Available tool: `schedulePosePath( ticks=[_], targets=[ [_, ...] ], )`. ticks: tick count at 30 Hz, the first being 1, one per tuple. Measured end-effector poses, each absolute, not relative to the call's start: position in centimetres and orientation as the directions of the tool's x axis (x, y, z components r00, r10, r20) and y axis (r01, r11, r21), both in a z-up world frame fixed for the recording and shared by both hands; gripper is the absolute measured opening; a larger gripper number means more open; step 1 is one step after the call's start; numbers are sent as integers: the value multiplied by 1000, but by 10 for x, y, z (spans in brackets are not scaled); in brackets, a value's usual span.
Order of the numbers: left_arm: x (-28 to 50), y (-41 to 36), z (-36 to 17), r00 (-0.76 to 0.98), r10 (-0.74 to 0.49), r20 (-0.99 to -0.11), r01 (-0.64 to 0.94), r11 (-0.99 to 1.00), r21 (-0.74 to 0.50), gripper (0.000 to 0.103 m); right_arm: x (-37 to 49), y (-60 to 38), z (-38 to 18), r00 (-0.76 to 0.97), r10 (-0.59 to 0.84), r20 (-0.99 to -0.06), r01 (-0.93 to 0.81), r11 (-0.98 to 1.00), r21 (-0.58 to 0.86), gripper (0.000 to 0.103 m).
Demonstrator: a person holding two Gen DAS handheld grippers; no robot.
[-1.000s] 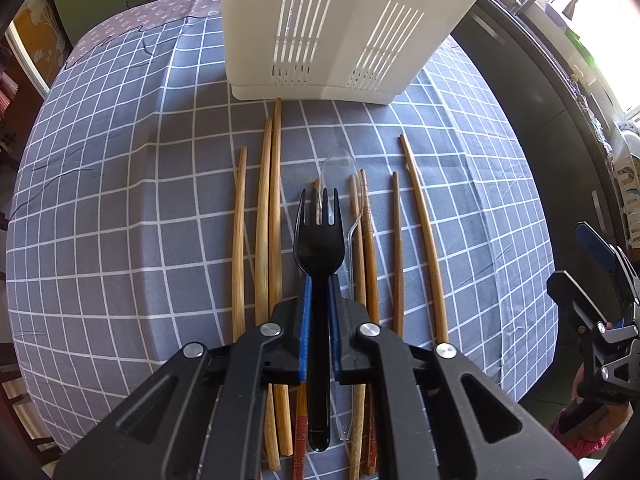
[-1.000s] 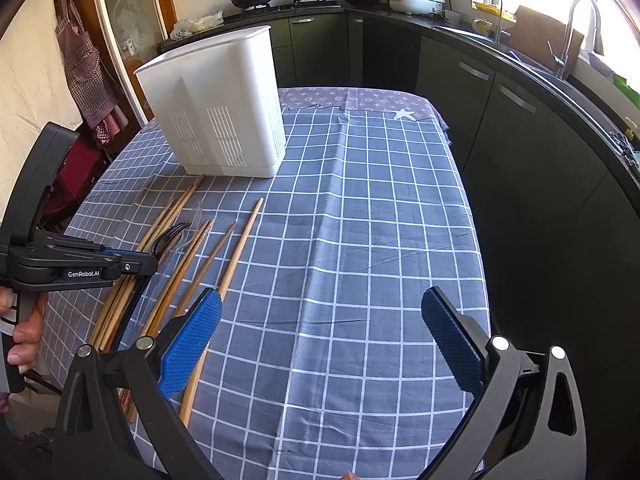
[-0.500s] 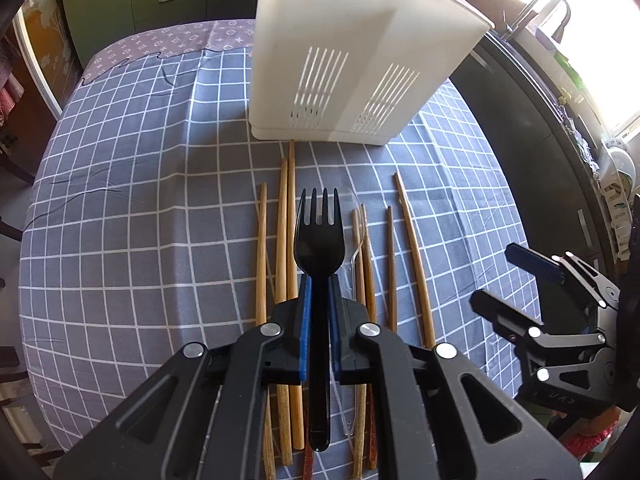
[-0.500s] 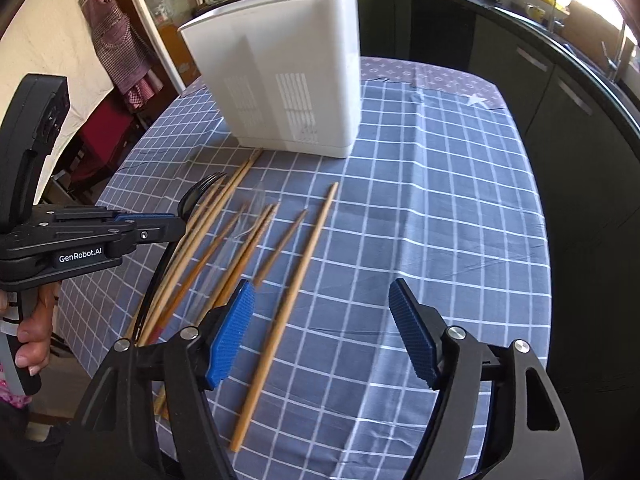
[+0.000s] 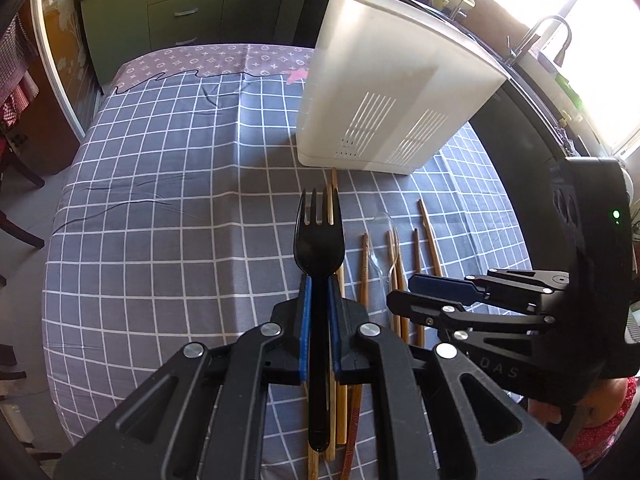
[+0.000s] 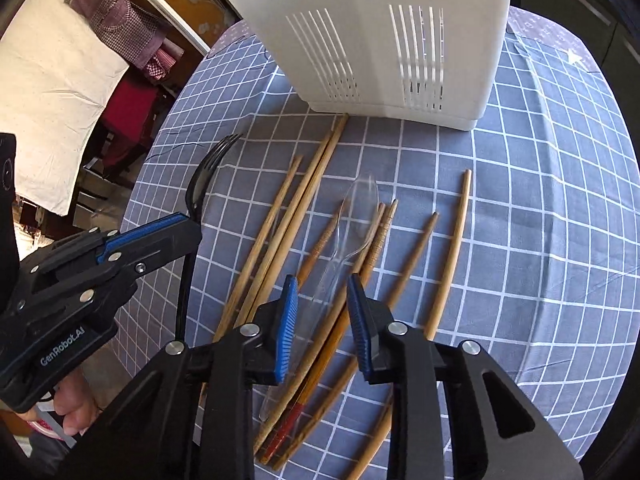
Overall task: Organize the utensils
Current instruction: 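Close the right gripper on the clear plastic spoon while the left gripper holds the fork, then carry the fork into the white holder and open the left gripper while the right lifts the spoon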
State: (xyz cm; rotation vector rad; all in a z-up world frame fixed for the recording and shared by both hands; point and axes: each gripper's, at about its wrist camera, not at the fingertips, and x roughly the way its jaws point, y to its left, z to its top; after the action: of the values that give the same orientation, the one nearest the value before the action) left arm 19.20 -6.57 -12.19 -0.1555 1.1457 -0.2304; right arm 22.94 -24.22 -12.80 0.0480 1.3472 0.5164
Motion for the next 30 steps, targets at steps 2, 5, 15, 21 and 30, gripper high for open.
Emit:
schedulePosePath(
  ticks=[2, 5, 15, 21, 30],
  targets=[
    [192, -63, -123, 394, -267, -879, 101, 964, -247, 8, 233, -238, -131, 105, 381, -919, -316, 889, 332, 19],
    [191, -61, -123, 398, -271, -876, 103, 962, -251, 8, 237, -233, -136, 85, 365, -927, -300, 897, 325, 19],
    [188, -56, -118, 413, -279, -867, 118, 960, -252, 8, 243, -213, -144, 57, 289, -956, -269, 926, 264, 18],
    [187, -56, -117, 416, -281, -865, 119, 960, -254, 8, 243, -206, -147, 94, 278, -956, -272, 931, 244, 12],
    [189, -50, -88, 469, -288, -835, 129, 957, -258, 8, 232, -240, -132, 153, 475, -867, -241, 869, 433, 9]
  ],
)
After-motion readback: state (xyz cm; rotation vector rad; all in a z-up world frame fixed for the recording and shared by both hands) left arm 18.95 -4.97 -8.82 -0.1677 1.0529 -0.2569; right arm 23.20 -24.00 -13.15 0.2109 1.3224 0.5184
